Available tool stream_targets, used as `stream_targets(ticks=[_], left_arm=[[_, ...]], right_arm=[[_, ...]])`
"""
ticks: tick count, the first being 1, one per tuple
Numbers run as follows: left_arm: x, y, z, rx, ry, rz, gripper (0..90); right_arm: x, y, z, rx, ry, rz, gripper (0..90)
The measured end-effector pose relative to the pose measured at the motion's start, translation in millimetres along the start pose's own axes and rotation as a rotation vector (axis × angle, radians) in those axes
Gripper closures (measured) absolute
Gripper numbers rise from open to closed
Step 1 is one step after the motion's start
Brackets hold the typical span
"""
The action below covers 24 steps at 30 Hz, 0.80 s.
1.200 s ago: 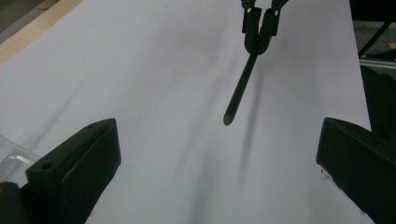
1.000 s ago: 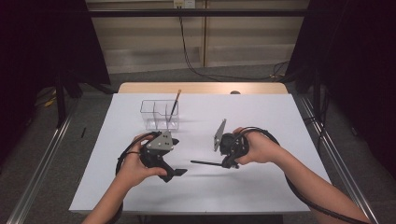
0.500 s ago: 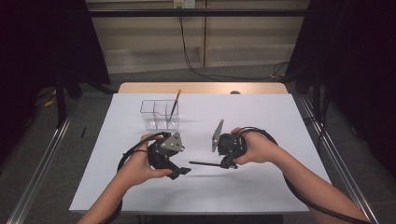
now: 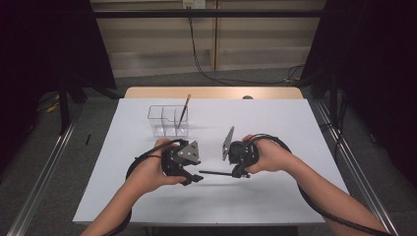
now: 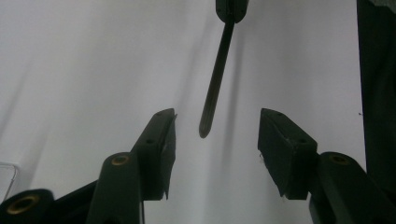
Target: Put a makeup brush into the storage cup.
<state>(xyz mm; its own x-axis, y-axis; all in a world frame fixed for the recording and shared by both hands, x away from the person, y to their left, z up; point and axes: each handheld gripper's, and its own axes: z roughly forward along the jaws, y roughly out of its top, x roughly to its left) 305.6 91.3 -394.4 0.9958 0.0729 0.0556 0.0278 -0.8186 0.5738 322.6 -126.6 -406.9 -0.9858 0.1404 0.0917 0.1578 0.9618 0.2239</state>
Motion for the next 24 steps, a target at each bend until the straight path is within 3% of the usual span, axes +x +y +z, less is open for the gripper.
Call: stream_targets(ticks=[6, 13, 24], left_arm=[[-1.1, 1.6, 4.0, 0.048, 0.011, -0.011, 56.1], [0.0, 3.5, 5.7, 0.044, 0.020, -0.004, 59.6], [-0.6, 6.1, 14.1, 0.085, -0.004, 0.005, 72.7]], right_arm=[[1.8, 3.2, 0.2, 0.002, -0.001, -0.008, 84.7], [3.2, 6.1, -0.2, -0.003, 0.005, -0.022, 84.7], [6.1, 11.0, -3.7, -0.027, 0.010, -0.042, 84.7]])
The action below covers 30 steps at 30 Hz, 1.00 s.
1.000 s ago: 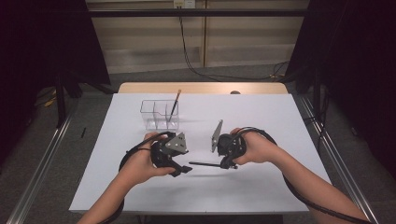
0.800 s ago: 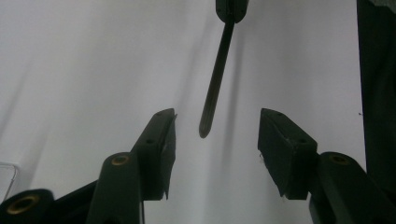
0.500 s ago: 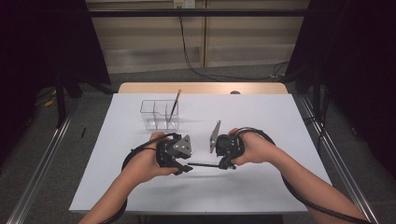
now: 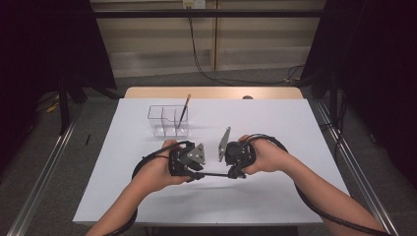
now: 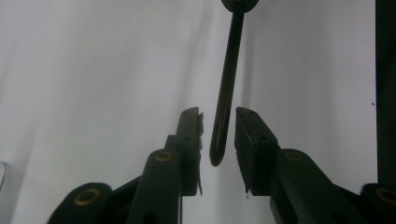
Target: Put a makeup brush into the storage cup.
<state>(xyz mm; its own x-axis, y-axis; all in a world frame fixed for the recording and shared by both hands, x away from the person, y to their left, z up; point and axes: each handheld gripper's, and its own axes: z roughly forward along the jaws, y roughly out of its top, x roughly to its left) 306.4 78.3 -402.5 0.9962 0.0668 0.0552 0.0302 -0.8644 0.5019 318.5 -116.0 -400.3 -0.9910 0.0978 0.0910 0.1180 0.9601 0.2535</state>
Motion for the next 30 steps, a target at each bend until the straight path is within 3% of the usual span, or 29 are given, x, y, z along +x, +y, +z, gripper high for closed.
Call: stream_targets(ticks=[6, 20, 30], left_arm=[[0.5, -0.4, 2.6, -0.002, -0.005, -0.017, 79.2], [1.3, -6.9, 9.4, 0.013, -0.017, -0.035, 81.0], [0.4, -4.7, 10.8, 0.040, -0.017, 0.002, 75.7]], right_arm=[[0.8, 1.3, -2.0, -0.001, -0.007, 0.001, 84.6], [0.8, 0.6, -10.5, -0.041, -0.017, -0.007, 84.4], [0.5, 2.5, -13.1, -0.048, -0.024, -0.019, 84.4]])
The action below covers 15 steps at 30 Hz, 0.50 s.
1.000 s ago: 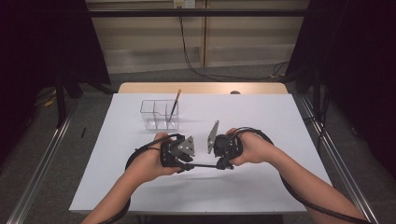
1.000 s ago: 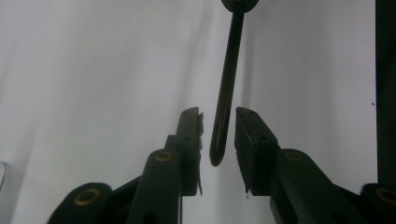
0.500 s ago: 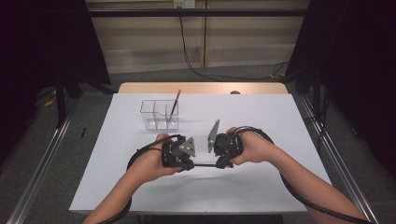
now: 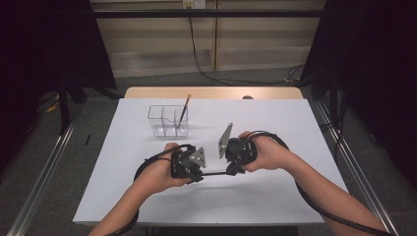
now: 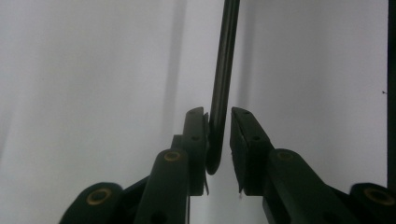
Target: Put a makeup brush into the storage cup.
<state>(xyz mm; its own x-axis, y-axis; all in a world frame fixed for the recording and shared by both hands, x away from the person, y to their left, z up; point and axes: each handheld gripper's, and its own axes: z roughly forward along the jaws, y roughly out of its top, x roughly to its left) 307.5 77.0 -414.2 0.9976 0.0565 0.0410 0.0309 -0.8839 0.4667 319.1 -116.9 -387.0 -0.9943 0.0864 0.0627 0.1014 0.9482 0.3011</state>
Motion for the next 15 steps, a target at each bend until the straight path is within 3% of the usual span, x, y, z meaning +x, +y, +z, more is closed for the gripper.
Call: stream_targets(ticks=[5, 11, 12, 15], left_arm=[[-0.1, 2.2, -0.3, -0.020, 0.000, -0.012, 75.6], [0.0, 5.0, 2.7, 0.007, -0.011, 0.026, 82.2], [-1.8, 4.0, 3.3, -0.006, -0.014, 0.011, 82.8], [-3.6, 4.1, 2.6, -0.004, -0.009, 0.022, 84.0]], right_arm=[[0.4, 2.6, 1.4, -0.005, 0.004, -0.006, 84.4], [0.2, 5.2, 3.1, -0.003, 0.006, -0.011, 84.4], [-0.1, 4.9, 2.8, -0.005, 0.005, -0.013, 84.4], [-0.7, 3.9, 1.4, -0.018, 0.004, -0.017, 84.0]])
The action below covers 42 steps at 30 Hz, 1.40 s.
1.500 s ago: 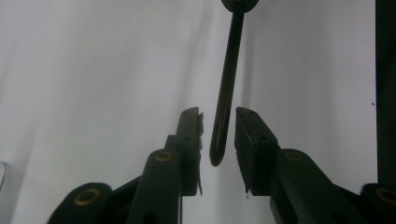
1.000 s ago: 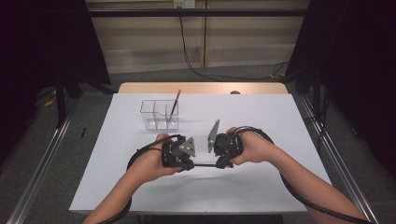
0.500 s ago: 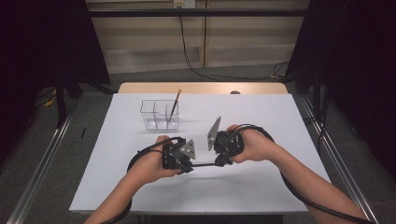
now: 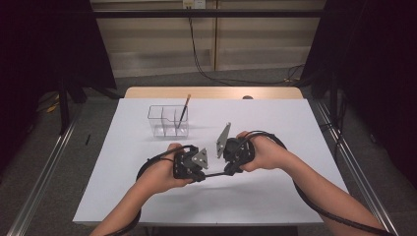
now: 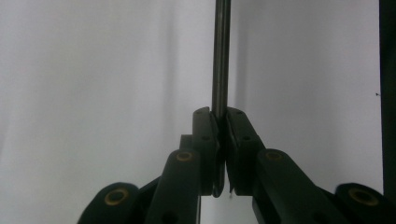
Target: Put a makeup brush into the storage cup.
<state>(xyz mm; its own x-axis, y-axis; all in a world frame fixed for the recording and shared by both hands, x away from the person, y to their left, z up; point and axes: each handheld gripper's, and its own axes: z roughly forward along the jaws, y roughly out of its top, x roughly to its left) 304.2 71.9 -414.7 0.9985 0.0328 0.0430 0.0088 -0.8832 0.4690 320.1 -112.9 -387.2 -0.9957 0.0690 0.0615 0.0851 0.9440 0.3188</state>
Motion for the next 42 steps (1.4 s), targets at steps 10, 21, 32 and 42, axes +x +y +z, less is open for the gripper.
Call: stream_targets(ticks=[10, 21, 32, 42], left_arm=[[-0.4, -1.9, -2.2, 0.012, -0.004, -0.002, 84.3], [0.1, -8.8, -5.0, 0.007, 0.002, -0.017, 84.3], [1.4, -10.1, -4.8, -0.018, 0.004, -0.043, 84.2], [2.4, -13.6, -6.1, -0.039, 0.004, -0.065, 84.2]], right_arm=[[-1.4, -4.6, 1.6, -0.023, -0.003, 0.011, 80.3], [-4.7, -22.9, 0.1, -0.168, -0.009, 0.062, 54.2], [-8.5, -45.8, -0.4, -0.407, 0.019, 0.117, 11.4], [-9.4, -62.6, -0.3, -0.566, -0.027, 0.193, 5.2]])
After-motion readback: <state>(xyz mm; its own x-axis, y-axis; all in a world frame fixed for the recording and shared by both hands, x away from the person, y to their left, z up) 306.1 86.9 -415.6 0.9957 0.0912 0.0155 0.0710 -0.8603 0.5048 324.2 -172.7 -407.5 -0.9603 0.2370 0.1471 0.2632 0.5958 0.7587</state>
